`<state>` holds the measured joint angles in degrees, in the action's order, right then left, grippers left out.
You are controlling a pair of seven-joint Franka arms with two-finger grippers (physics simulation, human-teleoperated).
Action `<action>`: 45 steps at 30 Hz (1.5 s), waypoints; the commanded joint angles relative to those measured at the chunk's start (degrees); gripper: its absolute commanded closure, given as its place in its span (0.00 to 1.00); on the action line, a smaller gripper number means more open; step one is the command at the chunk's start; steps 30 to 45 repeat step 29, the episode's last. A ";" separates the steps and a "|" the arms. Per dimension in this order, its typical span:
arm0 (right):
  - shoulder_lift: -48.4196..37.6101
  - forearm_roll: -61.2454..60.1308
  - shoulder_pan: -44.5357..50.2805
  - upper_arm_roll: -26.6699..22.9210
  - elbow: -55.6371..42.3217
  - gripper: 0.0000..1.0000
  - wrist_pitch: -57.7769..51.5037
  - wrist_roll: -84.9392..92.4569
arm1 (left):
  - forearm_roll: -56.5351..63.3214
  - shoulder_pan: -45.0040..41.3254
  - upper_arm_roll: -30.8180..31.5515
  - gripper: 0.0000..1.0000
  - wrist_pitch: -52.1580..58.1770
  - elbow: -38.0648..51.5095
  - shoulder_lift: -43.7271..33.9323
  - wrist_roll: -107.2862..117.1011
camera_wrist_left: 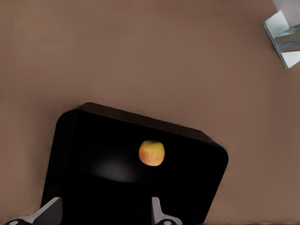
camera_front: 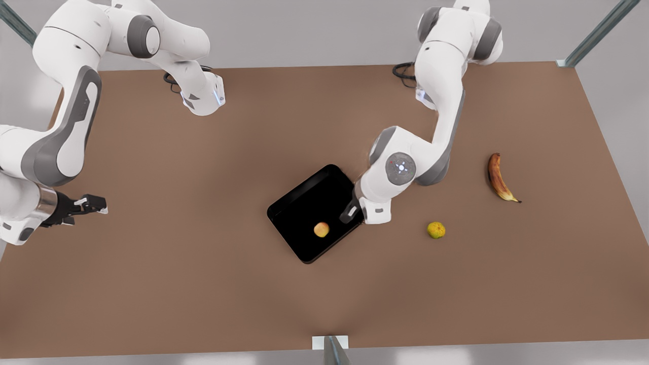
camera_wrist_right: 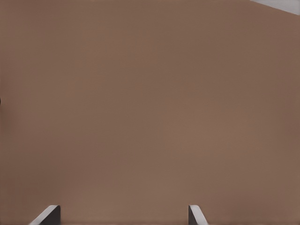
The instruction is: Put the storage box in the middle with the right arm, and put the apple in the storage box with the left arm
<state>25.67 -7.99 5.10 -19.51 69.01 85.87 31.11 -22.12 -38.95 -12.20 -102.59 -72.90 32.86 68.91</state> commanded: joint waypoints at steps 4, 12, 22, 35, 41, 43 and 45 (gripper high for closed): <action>0.00 -0.01 0.09 0.00 0.08 0.00 0.09 -0.08 | 6.47 3.17 -11.51 0.00 8.35 -13.85 -15.45 -32.59; 0.35 -0.01 0.00 0.00 0.16 0.00 0.09 0.18 | 21.67 31.55 3.83 0.00 15.05 -13.05 -20.99 -68.30; -2.11 0.96 -0.88 -0.27 -0.10 0.00 -1.93 -4.56 | 21.41 33.67 9.39 0.00 7.49 -31.51 -33.39 -65.57; -2.20 2.19 -0.79 -0.97 -0.01 0.00 -2.37 -4.21 | 22.12 33.67 9.12 0.00 14.96 -25.62 -32.07 -64.60; -2.20 2.19 -0.79 -0.97 -0.01 0.00 -2.37 -4.21 | 22.12 33.67 9.12 0.00 14.96 -25.62 -32.07 -64.60; -2.20 2.19 -0.79 -0.97 -0.01 0.00 -2.37 -4.21 | 22.12 33.67 9.12 0.00 14.96 -25.62 -32.07 -64.60; -2.20 2.19 -0.79 -0.97 -0.01 0.00 -2.37 -4.21 | 22.12 33.67 9.12 0.00 14.96 -25.62 -32.07 -64.60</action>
